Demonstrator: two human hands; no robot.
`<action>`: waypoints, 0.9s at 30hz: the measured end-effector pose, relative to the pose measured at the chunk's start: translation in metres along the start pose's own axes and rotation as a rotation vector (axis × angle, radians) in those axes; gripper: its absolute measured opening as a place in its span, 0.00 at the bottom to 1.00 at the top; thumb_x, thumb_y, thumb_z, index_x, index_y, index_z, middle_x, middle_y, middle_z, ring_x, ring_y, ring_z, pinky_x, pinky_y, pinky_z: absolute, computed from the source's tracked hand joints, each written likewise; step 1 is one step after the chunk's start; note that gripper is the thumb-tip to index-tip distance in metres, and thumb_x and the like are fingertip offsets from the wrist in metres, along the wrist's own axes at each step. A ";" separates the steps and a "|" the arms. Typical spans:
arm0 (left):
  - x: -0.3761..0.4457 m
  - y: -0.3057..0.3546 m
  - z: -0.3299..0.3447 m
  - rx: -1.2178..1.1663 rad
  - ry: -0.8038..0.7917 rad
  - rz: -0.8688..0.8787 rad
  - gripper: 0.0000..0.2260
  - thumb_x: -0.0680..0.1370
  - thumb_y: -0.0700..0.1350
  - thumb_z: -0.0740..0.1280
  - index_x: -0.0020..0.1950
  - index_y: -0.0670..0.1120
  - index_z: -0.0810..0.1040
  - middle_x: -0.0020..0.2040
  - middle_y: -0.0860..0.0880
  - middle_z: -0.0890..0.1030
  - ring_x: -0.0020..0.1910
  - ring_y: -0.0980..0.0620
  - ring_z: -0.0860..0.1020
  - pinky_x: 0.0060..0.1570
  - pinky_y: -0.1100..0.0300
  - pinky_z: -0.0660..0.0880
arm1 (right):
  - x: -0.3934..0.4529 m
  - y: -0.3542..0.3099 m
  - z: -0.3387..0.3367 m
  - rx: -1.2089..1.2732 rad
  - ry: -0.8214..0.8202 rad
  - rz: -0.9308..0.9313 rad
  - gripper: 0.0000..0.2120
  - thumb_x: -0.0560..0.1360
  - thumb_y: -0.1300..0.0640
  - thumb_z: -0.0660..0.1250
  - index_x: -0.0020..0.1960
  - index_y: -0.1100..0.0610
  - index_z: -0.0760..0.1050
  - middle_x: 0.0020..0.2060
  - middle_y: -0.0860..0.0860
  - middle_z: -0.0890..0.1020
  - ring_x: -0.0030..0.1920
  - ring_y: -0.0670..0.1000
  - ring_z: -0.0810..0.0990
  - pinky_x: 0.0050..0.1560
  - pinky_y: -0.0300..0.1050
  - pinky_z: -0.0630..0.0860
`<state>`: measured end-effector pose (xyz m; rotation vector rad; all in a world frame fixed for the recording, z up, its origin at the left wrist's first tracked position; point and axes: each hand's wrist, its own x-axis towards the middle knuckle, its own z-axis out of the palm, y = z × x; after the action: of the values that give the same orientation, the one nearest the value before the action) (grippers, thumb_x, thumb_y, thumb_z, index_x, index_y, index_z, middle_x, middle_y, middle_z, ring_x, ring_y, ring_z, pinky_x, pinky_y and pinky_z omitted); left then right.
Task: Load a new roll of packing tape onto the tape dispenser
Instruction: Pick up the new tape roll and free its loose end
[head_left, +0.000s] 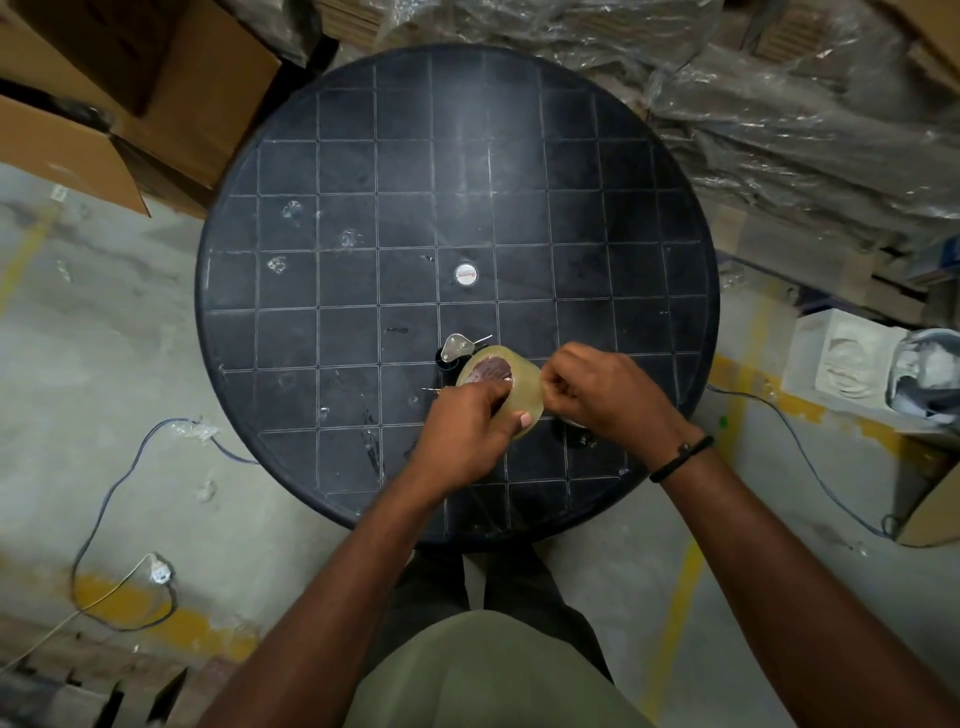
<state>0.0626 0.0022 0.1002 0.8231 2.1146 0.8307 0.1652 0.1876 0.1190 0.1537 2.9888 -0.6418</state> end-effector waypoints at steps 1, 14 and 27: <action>0.000 0.000 0.001 -0.012 -0.005 -0.001 0.19 0.74 0.59 0.67 0.56 0.48 0.83 0.48 0.48 0.86 0.47 0.49 0.84 0.50 0.48 0.81 | 0.000 0.002 -0.001 -0.003 -0.014 -0.009 0.06 0.76 0.54 0.66 0.46 0.57 0.75 0.39 0.51 0.76 0.33 0.51 0.74 0.30 0.49 0.76; 0.002 -0.024 -0.003 -0.658 -0.268 -0.121 0.14 0.78 0.35 0.71 0.64 0.38 0.80 0.58 0.40 0.85 0.55 0.51 0.83 0.57 0.56 0.79 | 0.004 0.011 0.003 0.589 -0.067 0.412 0.07 0.78 0.54 0.71 0.55 0.52 0.83 0.46 0.42 0.82 0.44 0.40 0.81 0.46 0.35 0.74; -0.002 -0.015 0.003 -1.028 -0.019 -0.407 0.20 0.76 0.39 0.75 0.67 0.46 0.80 0.50 0.50 0.85 0.49 0.53 0.84 0.50 0.53 0.82 | -0.028 -0.021 0.037 1.604 0.107 0.809 0.29 0.77 0.62 0.70 0.73 0.43 0.69 0.67 0.51 0.78 0.59 0.57 0.84 0.46 0.59 0.85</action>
<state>0.0618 -0.0073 0.0873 -0.1369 1.4288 1.4379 0.1923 0.1508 0.0969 1.2815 1.3803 -2.4678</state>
